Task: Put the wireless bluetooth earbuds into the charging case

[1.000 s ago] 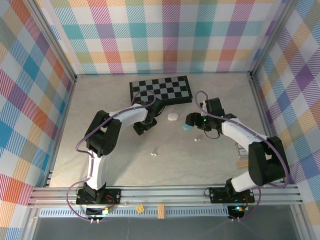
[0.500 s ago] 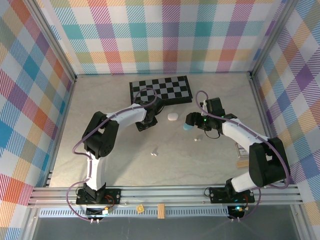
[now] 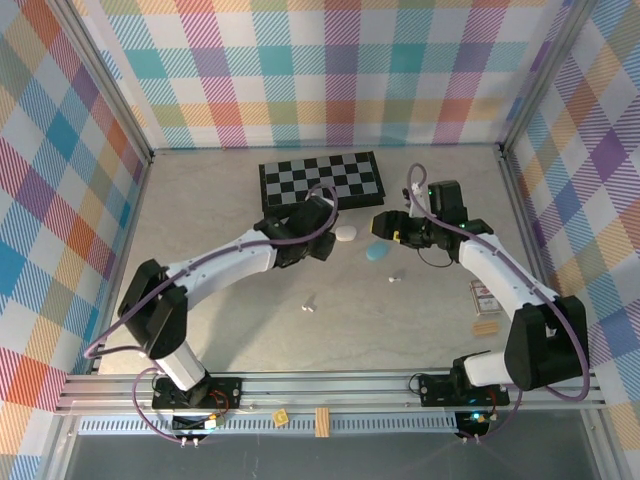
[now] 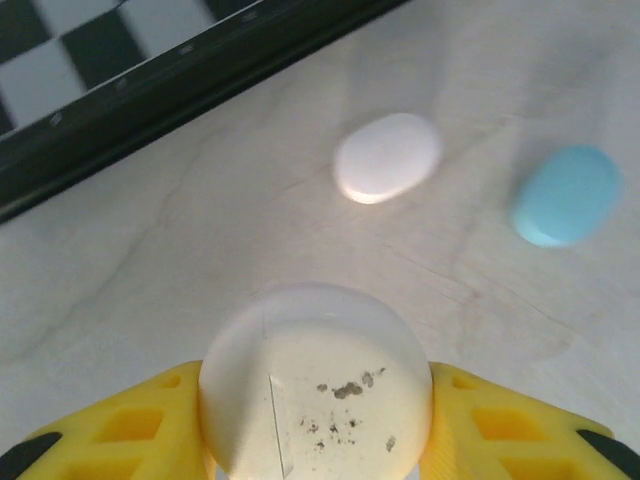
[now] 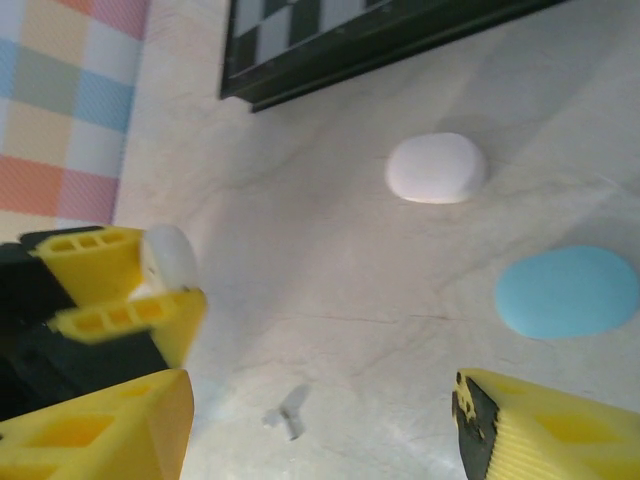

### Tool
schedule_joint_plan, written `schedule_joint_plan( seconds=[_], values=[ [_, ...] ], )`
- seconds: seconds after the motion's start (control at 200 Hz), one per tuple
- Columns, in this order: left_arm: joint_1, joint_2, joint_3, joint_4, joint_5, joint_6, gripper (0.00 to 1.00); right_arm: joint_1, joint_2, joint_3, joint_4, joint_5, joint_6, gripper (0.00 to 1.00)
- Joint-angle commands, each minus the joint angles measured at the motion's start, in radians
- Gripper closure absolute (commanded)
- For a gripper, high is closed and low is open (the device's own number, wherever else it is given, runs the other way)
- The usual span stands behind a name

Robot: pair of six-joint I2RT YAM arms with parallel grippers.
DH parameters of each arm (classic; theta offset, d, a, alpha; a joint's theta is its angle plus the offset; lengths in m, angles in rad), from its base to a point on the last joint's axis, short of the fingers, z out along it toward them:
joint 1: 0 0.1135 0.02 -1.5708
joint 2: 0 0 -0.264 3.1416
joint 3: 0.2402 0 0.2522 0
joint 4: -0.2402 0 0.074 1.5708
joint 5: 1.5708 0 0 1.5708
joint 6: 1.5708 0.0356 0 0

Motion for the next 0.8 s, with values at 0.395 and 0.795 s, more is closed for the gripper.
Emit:
schedule_joint_plan(
  seconds=[0.395, 0.795],
  values=[
    [-0.078, -0.159, -0.125, 0.280, 0.213, 0.520, 0.69, -0.004, 0.012, 0.104, -0.097, -0.413, -0.089, 0.34],
    [-0.094, -0.156, -0.104, 0.293, 0.237, 0.525, 0.69, 0.073, 0.088, 0.118, -0.138, -0.422, -0.133, 0.39]
  ],
)
